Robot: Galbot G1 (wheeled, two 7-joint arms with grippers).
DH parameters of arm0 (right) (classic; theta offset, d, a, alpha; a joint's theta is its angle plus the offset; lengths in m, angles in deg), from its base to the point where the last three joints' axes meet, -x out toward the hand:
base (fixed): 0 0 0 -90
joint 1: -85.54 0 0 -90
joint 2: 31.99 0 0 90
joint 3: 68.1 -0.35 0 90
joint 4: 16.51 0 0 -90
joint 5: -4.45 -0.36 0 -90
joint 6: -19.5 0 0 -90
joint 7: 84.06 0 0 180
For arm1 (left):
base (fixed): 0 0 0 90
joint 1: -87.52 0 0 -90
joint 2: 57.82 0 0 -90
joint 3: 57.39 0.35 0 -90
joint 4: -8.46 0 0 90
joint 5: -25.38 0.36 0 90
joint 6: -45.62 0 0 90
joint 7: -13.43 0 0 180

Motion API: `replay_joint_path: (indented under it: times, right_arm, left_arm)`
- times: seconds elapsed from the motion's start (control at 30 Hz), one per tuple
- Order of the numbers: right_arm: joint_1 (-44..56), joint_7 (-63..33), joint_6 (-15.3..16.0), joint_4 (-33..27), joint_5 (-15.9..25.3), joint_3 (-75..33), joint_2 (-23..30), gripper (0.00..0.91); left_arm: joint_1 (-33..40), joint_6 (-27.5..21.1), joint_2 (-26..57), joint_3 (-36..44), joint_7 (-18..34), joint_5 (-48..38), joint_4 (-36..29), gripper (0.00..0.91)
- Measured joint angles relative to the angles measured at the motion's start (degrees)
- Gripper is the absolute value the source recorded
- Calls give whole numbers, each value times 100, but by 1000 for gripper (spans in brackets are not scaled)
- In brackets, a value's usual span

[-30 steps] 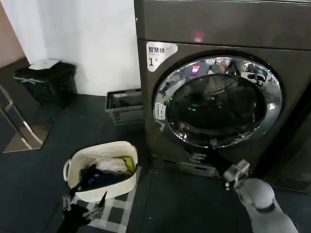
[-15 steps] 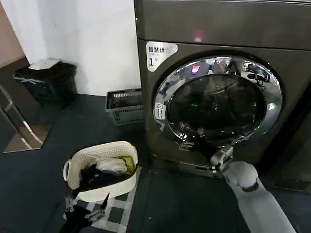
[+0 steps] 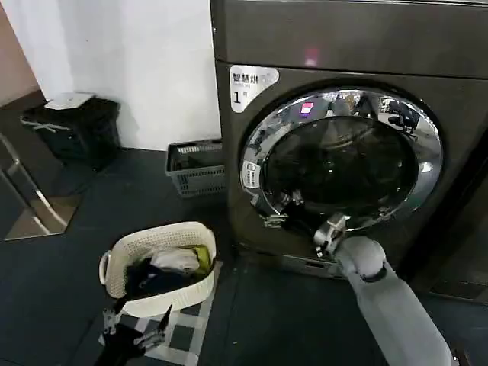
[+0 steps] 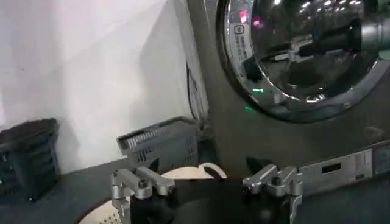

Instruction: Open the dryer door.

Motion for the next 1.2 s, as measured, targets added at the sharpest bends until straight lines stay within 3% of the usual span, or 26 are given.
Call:
replay_joint_path:
  times: [0.3,0.63,1.2]
  right_arm:
    - [-284,-15,22,-233,-2,217,115,907]
    - [-438,607,-88,-404,-133,202,135,907]
    - [-61,1756,-188,-72,-265,-107,-194,907]
  left_arm:
    - [1,-2,-10,-5,-9,-1,5,907]
    - [23,-1,-12,-1,-11,-3,32,907]
    - [136,-28,53,3,-37,-161,97,907]
